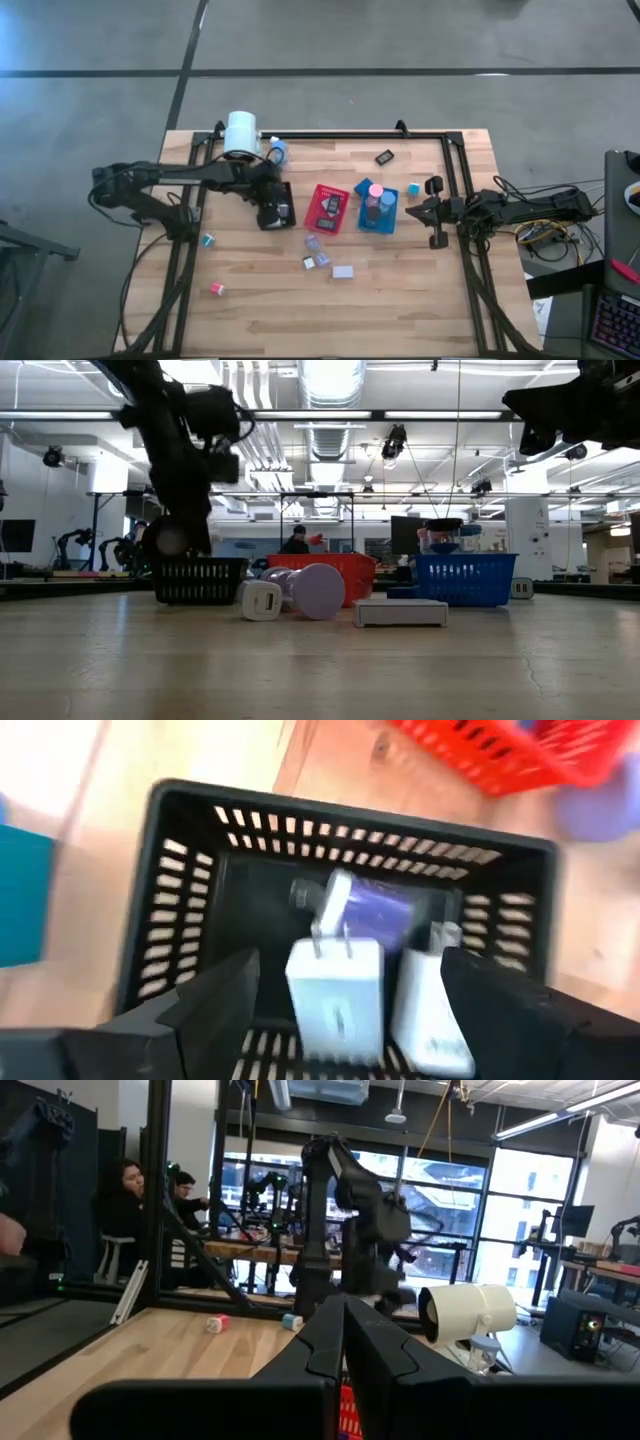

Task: Pick & Place Office items
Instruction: Put the white charger adapter into the black bin, then put the blue hourglass into the blue bin

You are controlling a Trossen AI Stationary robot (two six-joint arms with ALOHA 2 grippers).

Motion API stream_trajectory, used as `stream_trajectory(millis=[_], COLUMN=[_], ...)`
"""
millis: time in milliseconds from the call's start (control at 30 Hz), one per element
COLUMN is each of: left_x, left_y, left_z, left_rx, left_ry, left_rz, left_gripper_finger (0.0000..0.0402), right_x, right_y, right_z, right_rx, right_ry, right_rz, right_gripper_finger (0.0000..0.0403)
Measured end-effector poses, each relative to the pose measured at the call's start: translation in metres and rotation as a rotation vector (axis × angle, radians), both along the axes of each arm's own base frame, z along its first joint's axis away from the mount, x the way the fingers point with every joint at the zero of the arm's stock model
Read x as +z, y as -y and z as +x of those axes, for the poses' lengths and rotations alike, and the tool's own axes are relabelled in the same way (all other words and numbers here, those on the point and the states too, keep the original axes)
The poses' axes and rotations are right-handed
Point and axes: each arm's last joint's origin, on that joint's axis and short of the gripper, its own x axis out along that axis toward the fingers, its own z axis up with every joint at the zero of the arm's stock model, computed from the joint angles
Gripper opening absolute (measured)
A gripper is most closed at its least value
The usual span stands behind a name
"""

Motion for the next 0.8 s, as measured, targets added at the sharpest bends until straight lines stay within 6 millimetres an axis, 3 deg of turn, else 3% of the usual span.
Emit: stream_trajectory(millis=[167, 333, 433, 633, 800], left_x=[0.044, 0.088, 0.103, 0.093, 0.069], left_y=[0.007, 0.020, 0.027, 0.038, 0.040], left_z=[-0.019, -0.051, -0.074, -0.110, -0.120], left_rx=[-0.046, -0.147, -0.195, -0.181, -0.148], left_ry=[0.153, 0.503, 0.715, 0.916, 0.939], left_rz=[0.052, 0.137, 0.239, 0.313, 0.295], left_gripper_finger=[0.0312, 0.0285, 0.0251, 0.0140, 0.0023], right_x=[0.000, 0.000, 0.000, 0.000, 0.000], right_y=[0.000, 0.000, 0.000, 0.000, 0.000], right_z=[0.000, 0.000, 0.000, 0.000, 0.000], right_rx=[0.000, 0.000, 0.000, 0.000, -0.001], right_ry=[0.000, 0.000, 0.000, 0.000, 0.001], right_rz=[0.000, 0.000, 0.000, 0.000, -0.004], right_gripper_finger=[0.0008, 0.0008, 0.0008, 0.0008, 0.0008])
